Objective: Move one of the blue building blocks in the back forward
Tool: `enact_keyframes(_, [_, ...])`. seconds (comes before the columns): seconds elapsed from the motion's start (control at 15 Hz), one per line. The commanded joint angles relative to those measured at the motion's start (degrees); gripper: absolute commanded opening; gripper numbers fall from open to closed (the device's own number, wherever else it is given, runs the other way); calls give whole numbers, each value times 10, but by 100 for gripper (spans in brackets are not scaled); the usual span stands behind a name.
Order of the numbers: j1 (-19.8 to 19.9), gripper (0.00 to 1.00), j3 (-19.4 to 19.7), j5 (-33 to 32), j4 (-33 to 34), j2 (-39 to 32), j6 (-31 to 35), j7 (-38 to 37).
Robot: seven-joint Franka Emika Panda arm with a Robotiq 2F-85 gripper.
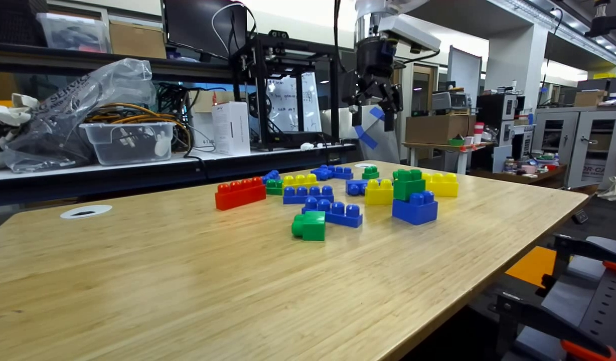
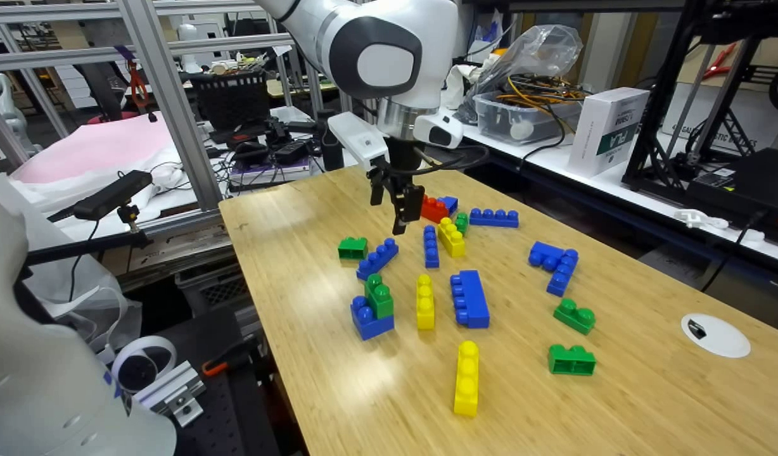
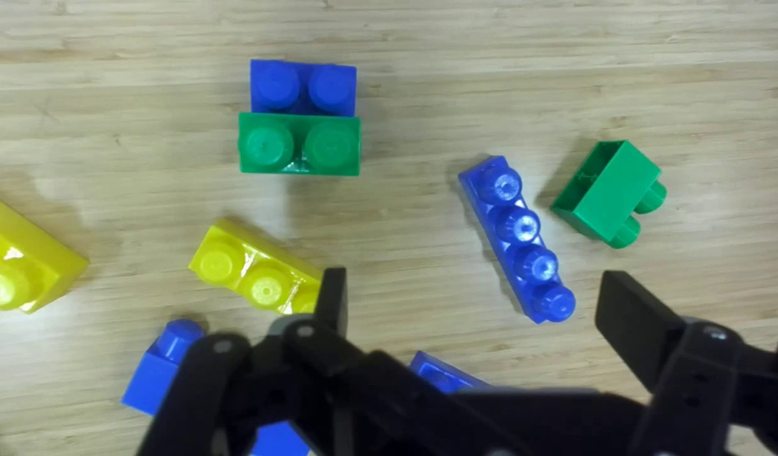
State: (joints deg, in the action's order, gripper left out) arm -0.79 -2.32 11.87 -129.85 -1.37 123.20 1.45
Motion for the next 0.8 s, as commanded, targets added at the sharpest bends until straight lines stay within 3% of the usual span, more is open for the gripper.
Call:
enact_keyframes(0.0, [-2, 100, 4, -20, -14, 26, -12, -22])
enact_keyframes(0.73, [-4, 100, 3, -9, -8, 27, -9, -14])
